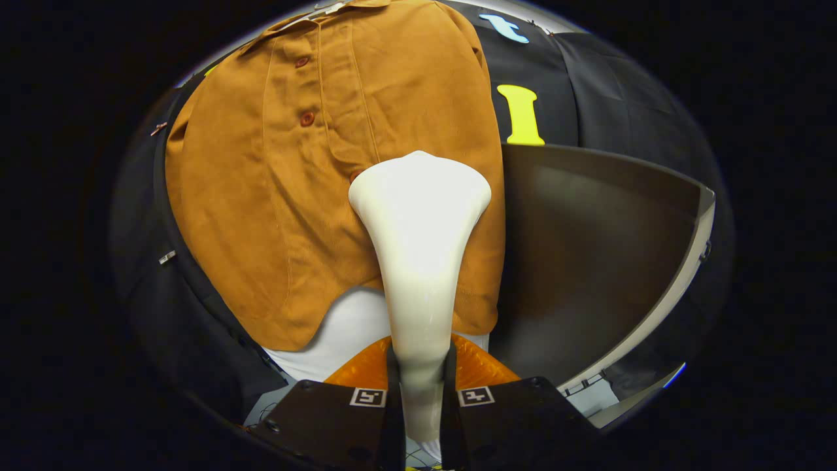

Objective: Iron the clothes twice with a garment steamer, once on the left side and once on the right side.

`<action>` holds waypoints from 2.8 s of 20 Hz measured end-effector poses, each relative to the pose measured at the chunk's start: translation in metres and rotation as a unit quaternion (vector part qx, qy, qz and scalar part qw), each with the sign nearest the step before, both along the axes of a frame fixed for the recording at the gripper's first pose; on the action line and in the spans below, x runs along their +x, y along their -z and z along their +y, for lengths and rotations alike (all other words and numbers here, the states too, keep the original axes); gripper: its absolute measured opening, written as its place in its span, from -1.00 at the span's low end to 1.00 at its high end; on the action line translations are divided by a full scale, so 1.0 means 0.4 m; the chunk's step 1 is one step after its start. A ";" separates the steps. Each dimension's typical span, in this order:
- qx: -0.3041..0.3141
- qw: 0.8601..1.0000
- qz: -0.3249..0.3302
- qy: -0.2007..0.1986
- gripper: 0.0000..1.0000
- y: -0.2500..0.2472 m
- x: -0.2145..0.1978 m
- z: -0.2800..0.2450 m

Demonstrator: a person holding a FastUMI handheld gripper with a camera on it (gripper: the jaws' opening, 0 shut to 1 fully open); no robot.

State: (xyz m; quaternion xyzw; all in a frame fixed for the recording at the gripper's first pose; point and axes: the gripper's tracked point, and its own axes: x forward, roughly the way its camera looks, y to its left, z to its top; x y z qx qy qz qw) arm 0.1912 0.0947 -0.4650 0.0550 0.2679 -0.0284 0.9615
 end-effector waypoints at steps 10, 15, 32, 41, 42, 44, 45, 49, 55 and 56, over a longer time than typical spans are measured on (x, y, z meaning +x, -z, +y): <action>-0.016 1.000 0.025 -0.003 -0.51 0.115 -0.090 0.019; -0.021 0.999 0.002 -0.027 -0.51 -0.031 -0.171 0.046; -0.009 0.989 -0.089 -0.114 -0.51 -0.623 -0.155 0.367; -0.039 0.987 -0.113 -0.106 -0.51 -0.692 0.032 0.458; -0.042 0.987 -0.114 -0.104 -0.51 -0.691 0.052 0.461; -0.047 0.987 -0.119 -0.100 -0.51 -0.691 0.085 0.465; -0.048 0.987 -0.120 -0.097 -0.51 -0.688 0.102 0.466; -0.048 0.988 -0.117 -0.092 -0.51 -0.664 0.141 0.474; -0.055 0.987 -0.118 -0.093 -0.51 -0.608 0.143 0.471; -0.054 0.987 -0.117 -0.092 -0.51 -0.595 0.139 0.471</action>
